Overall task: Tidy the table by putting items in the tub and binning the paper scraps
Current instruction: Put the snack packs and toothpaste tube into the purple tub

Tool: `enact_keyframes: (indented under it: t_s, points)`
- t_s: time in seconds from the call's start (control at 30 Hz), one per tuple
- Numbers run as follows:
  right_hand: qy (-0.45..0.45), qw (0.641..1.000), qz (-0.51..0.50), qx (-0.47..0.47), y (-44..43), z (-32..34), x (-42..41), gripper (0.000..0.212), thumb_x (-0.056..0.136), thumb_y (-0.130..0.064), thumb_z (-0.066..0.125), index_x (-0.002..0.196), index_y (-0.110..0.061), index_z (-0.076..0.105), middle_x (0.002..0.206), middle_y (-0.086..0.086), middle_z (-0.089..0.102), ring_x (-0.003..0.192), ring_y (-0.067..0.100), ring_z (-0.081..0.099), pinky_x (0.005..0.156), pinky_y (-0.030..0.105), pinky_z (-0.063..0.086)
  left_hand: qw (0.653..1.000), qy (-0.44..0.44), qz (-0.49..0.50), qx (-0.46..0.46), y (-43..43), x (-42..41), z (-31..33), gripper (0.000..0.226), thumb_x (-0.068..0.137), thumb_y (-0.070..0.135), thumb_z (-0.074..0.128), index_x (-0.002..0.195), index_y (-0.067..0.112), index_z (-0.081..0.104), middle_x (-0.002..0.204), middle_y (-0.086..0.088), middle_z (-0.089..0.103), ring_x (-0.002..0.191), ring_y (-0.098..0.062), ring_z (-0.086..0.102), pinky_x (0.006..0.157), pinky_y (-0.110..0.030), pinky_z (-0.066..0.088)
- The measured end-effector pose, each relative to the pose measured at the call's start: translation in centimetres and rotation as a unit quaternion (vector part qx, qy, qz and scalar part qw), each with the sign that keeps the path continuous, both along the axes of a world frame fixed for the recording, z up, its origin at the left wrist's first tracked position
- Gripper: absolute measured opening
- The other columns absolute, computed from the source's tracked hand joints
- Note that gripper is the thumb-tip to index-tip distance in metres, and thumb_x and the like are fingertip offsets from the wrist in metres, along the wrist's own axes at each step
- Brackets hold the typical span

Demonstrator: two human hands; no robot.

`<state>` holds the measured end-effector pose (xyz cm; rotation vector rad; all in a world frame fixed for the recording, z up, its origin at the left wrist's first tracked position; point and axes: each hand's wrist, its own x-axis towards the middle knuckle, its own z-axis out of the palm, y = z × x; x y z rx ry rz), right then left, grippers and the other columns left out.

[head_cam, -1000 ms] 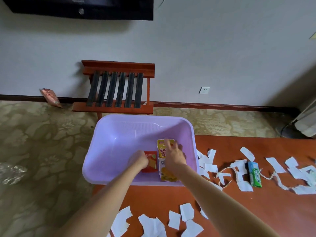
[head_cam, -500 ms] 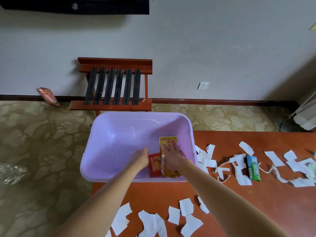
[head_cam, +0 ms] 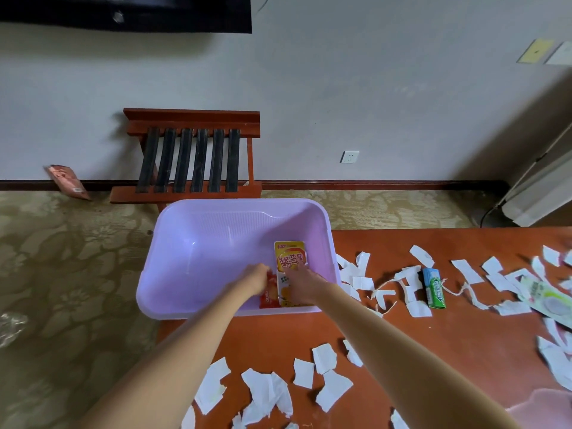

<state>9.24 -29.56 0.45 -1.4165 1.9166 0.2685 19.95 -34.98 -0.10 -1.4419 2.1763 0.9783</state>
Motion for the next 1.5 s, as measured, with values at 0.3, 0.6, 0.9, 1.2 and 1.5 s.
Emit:
enact_keyframes:
  t_s: [0.3,0.6,0.9,1.2,1.5]
  points:
    - [-0.004,0.992,-0.057,-0.111,1.8,3.3,0.3,0.034,0.09,-0.006,0.046,0.123,-0.002,0.051,0.125,0.019,0.056,0.114,0.036,0.056,0.09,0.038,0.048,0.996,0.037,0.071,-0.037,1.2,0.2,3.2,0.042,0.094,-0.002,0.034,0.135,0.002,0.043,0.14,-0.021,0.045,0.129,-0.034,0.045,0.1,-0.034,0.039]
    - [-0.08,0.893,-0.277,-0.347,12.3,9.6,-1.2,0.038,0.089,0.002,0.042,0.122,-0.007,0.058,0.13,0.012,0.057,0.112,0.03,0.059,0.092,0.042,0.051,0.929,0.306,0.18,-0.107,7.4,-3.5,11.6,0.033,0.09,0.002,0.038,0.108,0.012,0.063,0.11,-0.015,0.067,0.097,-0.032,0.064,0.081,-0.032,0.05]
    - [-0.059,0.891,-0.369,-0.258,23.3,5.8,-6.6,0.039,0.093,0.005,0.039,0.122,-0.012,0.058,0.136,0.008,0.05,0.123,0.025,0.051,0.093,0.026,0.049,0.94,0.308,0.136,0.05,18.6,-9.6,8.9,0.026,0.094,0.007,0.041,0.109,0.003,0.062,0.092,-0.01,0.064,0.077,-0.027,0.065,0.061,-0.024,0.051]
    - [-0.106,0.908,-0.37,-0.167,26.4,2.2,-20.5,0.044,0.092,0.001,0.039,0.134,-0.011,0.047,0.141,0.011,0.043,0.127,0.027,0.046,0.096,0.028,0.045,0.985,0.133,0.106,-0.043,19.6,-23.5,3.0,0.037,0.093,0.025,0.052,0.121,0.001,0.057,0.121,-0.016,0.062,0.109,-0.032,0.06,0.085,-0.038,0.051]
    - [-0.157,0.918,-0.345,-0.116,26.9,-1.9,-30.5,0.041,0.094,0.0,0.039,0.132,-0.012,0.048,0.137,0.01,0.05,0.12,0.026,0.053,0.098,0.031,0.048,0.977,0.038,0.166,-0.126,19.8,-33.0,-1.9,0.065,0.088,0.027,0.062,0.142,0.014,0.028,0.132,-0.021,0.047,0.121,-0.037,0.05,0.092,-0.042,0.046]
